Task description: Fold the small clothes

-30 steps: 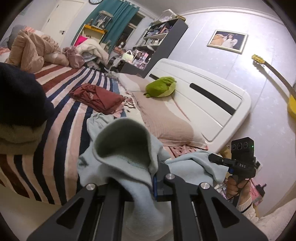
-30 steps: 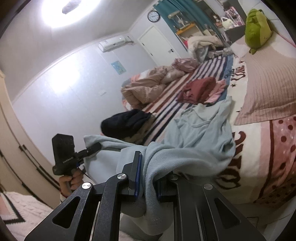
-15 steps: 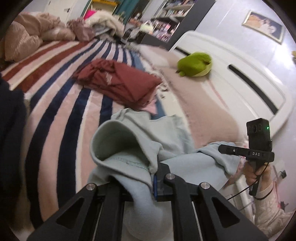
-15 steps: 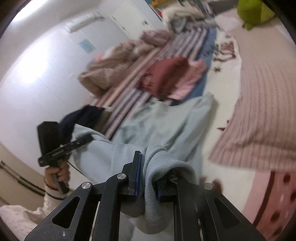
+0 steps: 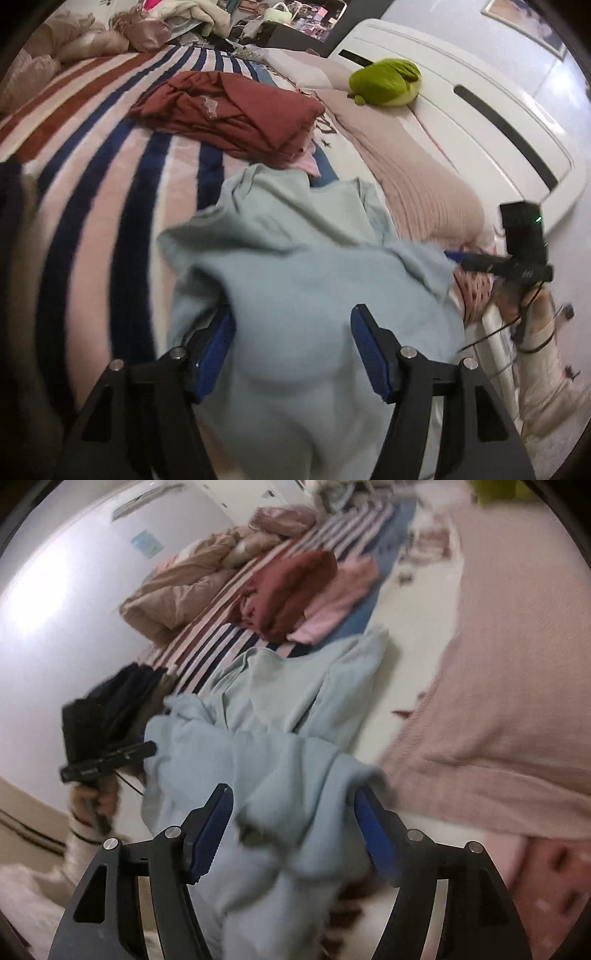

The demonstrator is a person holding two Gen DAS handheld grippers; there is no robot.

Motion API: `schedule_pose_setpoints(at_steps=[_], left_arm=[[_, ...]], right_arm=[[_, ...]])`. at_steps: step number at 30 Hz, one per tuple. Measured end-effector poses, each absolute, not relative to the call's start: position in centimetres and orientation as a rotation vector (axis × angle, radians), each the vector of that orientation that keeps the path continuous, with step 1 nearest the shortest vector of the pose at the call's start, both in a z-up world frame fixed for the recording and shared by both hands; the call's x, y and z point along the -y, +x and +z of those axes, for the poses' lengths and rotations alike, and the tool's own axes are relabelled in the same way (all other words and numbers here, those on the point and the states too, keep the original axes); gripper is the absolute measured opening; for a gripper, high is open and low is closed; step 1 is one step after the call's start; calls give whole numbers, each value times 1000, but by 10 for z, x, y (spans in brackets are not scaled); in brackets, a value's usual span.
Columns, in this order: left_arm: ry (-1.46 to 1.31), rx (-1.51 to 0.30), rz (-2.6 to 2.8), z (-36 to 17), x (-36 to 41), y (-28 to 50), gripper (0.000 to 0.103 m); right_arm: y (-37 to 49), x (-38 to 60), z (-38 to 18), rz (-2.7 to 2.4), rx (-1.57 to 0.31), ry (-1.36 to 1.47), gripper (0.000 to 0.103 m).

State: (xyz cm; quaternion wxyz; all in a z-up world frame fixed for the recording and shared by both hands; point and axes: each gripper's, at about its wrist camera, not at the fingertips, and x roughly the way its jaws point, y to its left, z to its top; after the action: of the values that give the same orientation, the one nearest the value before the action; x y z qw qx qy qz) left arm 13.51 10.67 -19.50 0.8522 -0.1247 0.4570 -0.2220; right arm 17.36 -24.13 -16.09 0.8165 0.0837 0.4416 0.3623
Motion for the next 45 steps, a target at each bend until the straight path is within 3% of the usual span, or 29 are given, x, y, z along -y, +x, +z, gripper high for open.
schedule_pose_setpoints(at_steps=[2, 3, 4, 5, 6, 7, 12, 18, 20, 21, 22, 24, 26, 28, 35, 36, 37, 38, 39, 40, 45], left_arm=[[-270, -945, -506, -190, -109, 114, 59], [-272, -939, -521, -188, -109, 107, 48], [-269, -941, -537, -189, -106, 100, 41], [-265, -949, -545, -190, -102, 97, 24], [-259, -967, -557, -194, -97, 96, 12], [-244, -997, -568, -202, -89, 97, 8], [-182, -1014, -520, -218, -67, 121, 5], [-113, -825, -187, -192, -82, 213, 6], [-138, -839, -134, -190, -92, 243, 9], [-138, -852, -124, -189, -96, 249, 21], [-129, -856, -122, -185, -99, 247, 41], [-109, -835, -156, -178, -100, 231, 69], [-105, -828, -218, -174, -103, 202, 72], [-123, -891, -276, -180, -103, 179, 73], [-161, -1006, -263, -226, -103, 113, 78], [-178, -996, -254, -229, -104, 115, 74], [-192, -970, -255, -229, -104, 113, 50], [-195, -960, -273, -227, -103, 112, 30], [-197, -956, -293, -225, -102, 113, 7], [-182, -945, -264, -219, -103, 113, 7], [-92, -940, -179, -209, -104, 105, 11]], right_arm=[[152, 246, -154, 812, -912, 185, 62], [142, 245, -153, 831, -906, 181, 59], [133, 241, -153, 844, -904, 169, 45], [126, 235, -157, 857, -909, 152, 30], [122, 226, -165, 876, -935, 141, 24], [120, 218, -173, 894, -966, 139, 18], [144, 187, -215, 841, -1078, 109, 8], [238, 194, -174, 596, -886, 114, 4], [268, 202, -162, 495, -844, 115, 8], [273, 206, -156, 474, -841, 116, 9], [270, 211, -149, 494, -833, 123, 9], [252, 220, -142, 546, -811, 116, 12], [226, 231, -146, 569, -836, 94, 38], [201, 233, -160, 596, -895, 85, 49], [148, 232, -217, 667, -996, 202, 57], [141, 229, -219, 672, -975, 199, 52], [140, 224, -220, 647, -962, 163, 29], [140, 220, -221, 617, -958, 138, 14], [141, 220, -221, 610, -956, 142, 14], [140, 222, -218, 601, -947, 152, 9], [128, 237, -199, 513, -892, 60, 3]])
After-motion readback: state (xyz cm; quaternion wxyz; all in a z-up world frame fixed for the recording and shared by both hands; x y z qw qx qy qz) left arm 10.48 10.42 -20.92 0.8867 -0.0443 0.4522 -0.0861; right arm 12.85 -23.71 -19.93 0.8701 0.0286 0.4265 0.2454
